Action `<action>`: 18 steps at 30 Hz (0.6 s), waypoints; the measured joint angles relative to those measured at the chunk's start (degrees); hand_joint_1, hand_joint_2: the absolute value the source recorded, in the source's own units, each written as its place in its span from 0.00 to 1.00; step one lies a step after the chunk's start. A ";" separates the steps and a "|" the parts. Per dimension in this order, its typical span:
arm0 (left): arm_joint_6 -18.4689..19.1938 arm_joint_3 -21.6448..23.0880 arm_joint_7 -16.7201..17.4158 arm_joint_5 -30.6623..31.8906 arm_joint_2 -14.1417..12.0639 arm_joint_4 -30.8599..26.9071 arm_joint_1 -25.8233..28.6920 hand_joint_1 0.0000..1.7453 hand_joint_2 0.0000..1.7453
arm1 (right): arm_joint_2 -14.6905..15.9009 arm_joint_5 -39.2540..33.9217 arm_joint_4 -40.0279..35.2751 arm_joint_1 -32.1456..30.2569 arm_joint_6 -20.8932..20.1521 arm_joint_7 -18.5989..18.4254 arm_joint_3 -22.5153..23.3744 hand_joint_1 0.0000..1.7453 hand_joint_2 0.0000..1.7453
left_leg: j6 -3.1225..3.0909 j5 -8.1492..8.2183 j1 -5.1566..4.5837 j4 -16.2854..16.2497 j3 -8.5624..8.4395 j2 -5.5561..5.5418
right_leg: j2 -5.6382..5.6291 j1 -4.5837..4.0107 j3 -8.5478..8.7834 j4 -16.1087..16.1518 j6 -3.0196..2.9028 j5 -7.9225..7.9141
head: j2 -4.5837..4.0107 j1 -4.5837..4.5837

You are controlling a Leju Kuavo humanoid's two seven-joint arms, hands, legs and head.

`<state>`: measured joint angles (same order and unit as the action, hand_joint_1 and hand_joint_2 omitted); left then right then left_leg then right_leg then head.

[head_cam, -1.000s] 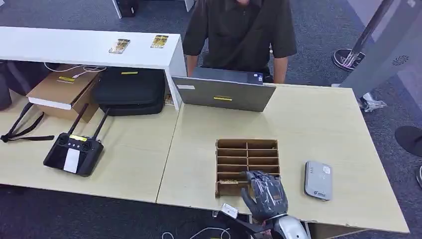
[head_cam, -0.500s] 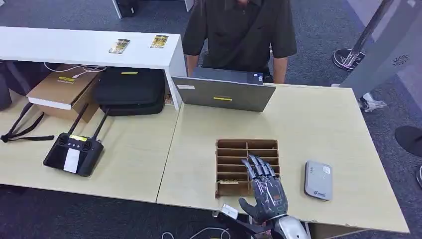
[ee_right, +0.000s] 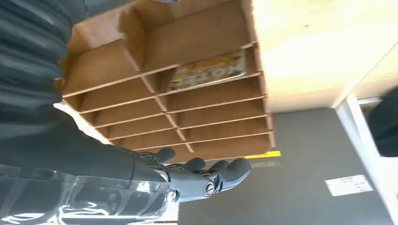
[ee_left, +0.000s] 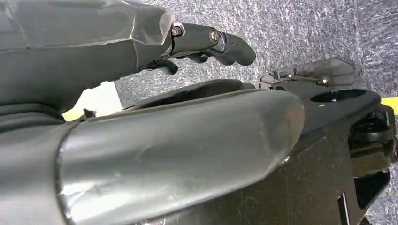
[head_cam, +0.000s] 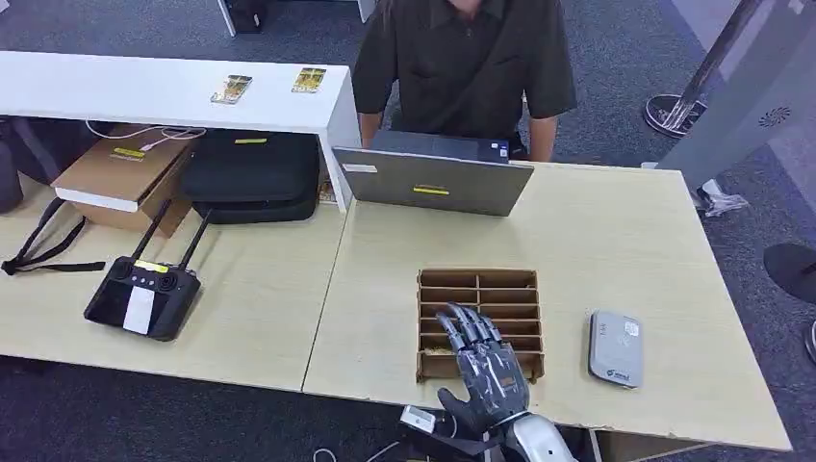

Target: Pass the card to the sensor for recognition and then transmit it.

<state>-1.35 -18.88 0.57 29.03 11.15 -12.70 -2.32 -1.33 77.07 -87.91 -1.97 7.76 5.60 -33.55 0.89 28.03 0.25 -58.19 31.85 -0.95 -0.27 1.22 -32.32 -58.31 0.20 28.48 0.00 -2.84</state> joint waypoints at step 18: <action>1.25 0.42 1.49 1.62 1.29 0.00 -1.95 0.00 0.00 | -2.08 -0.16 5.33 3.04 0.98 1.25 -2.53 0.00 1.00 | 0.01 -0.01 0.00 0.00 -0.01 -0.01 | 0.00 0.00 0.00 0.00 0.00 0.00 | 0.00 0.00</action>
<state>-0.11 -18.47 2.05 30.64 12.44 -12.70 -4.27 -3.41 76.91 -82.57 1.07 8.74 6.84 -36.09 0.90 28.02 0.25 -58.19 31.84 -0.95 -0.27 1.22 -32.32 -58.31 0.20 28.48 0.00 -2.84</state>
